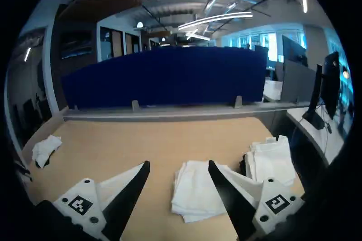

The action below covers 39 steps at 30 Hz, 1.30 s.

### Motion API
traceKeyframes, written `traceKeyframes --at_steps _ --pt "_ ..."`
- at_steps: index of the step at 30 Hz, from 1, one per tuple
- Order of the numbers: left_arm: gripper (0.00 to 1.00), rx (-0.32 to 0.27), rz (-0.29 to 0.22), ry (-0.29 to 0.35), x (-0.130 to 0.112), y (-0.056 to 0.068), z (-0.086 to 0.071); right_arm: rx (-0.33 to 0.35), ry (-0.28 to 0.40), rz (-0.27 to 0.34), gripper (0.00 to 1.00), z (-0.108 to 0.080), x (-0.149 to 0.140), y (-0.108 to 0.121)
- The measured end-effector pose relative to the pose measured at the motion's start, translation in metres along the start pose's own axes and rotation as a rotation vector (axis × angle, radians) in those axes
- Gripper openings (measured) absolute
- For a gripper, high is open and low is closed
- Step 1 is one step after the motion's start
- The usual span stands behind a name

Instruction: Fold towel

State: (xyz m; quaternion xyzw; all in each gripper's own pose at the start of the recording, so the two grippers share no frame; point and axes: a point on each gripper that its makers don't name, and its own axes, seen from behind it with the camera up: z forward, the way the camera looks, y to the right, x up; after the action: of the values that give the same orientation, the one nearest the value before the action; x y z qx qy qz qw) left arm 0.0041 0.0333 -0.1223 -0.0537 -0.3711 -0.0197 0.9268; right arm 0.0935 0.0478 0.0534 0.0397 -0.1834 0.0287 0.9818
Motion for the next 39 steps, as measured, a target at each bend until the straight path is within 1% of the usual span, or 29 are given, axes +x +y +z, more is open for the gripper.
traceKeyframes --at_steps 5,9,14,17,21,24,29,32,35,39 --pt "0.89 -0.023 -0.001 0.041 0.014 0.005 0.001 -0.019 0.142 0.0 1.0 -0.032 0.026 -0.018" --pt "0.89 -0.031 -0.003 0.078 0.027 0.006 0.002 -0.023 0.204 -0.021 1.0 -0.05 0.037 -0.031" --pt "0.89 -0.029 -0.002 0.129 0.042 0.004 0.003 -0.031 0.215 -0.03 1.0 -0.062 0.035 -0.039" --pt "0.89 -0.019 0.0 0.176 0.057 0.002 0.002 -0.031 0.212 -0.025 1.0 -0.067 0.033 -0.043" --pt "0.89 -0.005 0.012 0.288 0.089 0.0 -0.007 -0.024 0.212 -0.018 1.0 -0.072 0.03 -0.049" --pt "0.89 0.009 0.033 0.382 0.114 0.0 -0.016 -0.021 0.212 -0.01 1.0 -0.076 0.029 -0.053" --pt "0.89 0.038 0.078 0.5 0.148 0.002 -0.028 -0.027 0.226 0.003 1.0 -0.083 0.027 -0.06" --pt "0.89 0.048 0.091 0.574 0.168 0.003 -0.039 -0.02 0.239 -0.003 1.0 -0.088 0.027 -0.069" --pt "0.89 0.065 0.075 0.64 0.182 -0.001 -0.045 -0.013 0.242 -0.012 1.0 -0.093 0.028 -0.077" --pt "0.89 0.089 0.037 0.662 0.187 -0.009 -0.047 -0.013 0.248 -0.024 1.0 -0.097 0.03 -0.081"
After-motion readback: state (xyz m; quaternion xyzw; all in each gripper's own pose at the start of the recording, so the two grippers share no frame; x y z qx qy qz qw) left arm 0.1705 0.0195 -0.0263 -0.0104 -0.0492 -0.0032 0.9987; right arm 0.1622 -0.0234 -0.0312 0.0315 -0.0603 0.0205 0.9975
